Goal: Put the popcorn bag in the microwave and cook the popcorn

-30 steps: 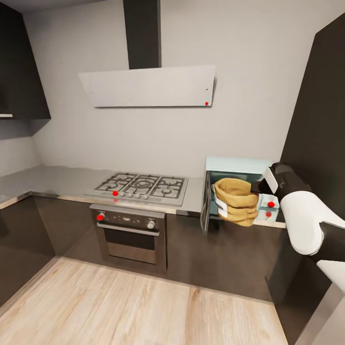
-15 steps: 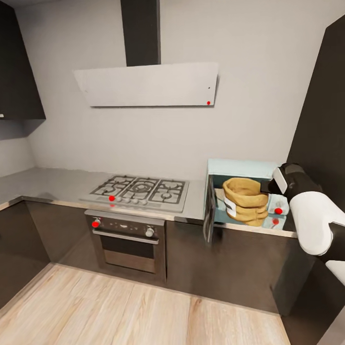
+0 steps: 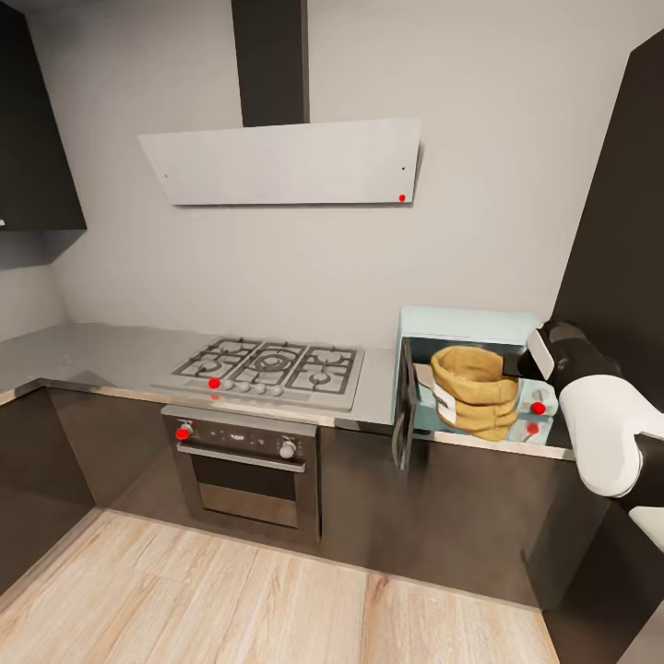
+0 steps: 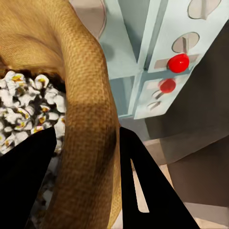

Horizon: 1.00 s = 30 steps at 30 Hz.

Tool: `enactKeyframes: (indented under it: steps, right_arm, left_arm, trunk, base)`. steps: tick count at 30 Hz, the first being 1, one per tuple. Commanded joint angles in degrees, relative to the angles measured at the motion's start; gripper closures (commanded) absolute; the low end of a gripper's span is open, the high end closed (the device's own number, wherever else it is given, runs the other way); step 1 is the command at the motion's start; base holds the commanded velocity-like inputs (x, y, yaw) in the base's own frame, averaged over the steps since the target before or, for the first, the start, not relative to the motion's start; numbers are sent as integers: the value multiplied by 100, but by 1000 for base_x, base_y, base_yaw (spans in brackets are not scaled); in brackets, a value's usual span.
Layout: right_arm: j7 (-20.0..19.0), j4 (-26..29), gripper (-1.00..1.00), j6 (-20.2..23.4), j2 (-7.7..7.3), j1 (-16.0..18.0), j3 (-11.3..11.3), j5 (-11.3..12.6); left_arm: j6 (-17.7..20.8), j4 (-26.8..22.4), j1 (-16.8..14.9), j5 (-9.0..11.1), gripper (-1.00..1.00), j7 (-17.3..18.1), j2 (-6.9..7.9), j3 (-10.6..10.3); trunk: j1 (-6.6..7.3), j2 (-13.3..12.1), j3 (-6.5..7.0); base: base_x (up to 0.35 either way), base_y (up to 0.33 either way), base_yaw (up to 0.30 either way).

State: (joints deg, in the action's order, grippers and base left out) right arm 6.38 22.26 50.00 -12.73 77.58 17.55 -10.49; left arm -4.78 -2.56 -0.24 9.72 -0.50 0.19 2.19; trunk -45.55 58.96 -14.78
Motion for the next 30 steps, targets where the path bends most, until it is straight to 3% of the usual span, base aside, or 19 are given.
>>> enactKeyframes:
  steps: [1,7,14,20,30]
  right_arm:
    - [-15,34,100,52,8,9,47,-54]
    - [-22,120,100,115,67,-187,54,-57]
    - [-11,96,100,112,63,-191,56,-58]
    - [-4,46,100,-555,69,-208,56,-25]
    - [-22,-39,100,-592,86,-226,56,-39]
  left_arm:
    - [-14,1,-2,21,-100,-2,-1,18]
    - [-21,1,-2,21,-100,-1,-2,18]
    - [-23,1,-2,21,-100,-2,-2,18]
    - [-21,1,-2,21,-100,-2,-2,18]
    - [-14,1,-4,38,-100,-2,7,34]
  trunk:
    - [0,5,-7]
    - [0,5,-7]
    - [0,5,-7]
    - [0,5,-7]
    - [0,5,-7]
  base:
    - [0,0,0]
    - [-72,0,0]
    - [-78,0,0]
    - [-1,0,0]
    - [0,0,0]
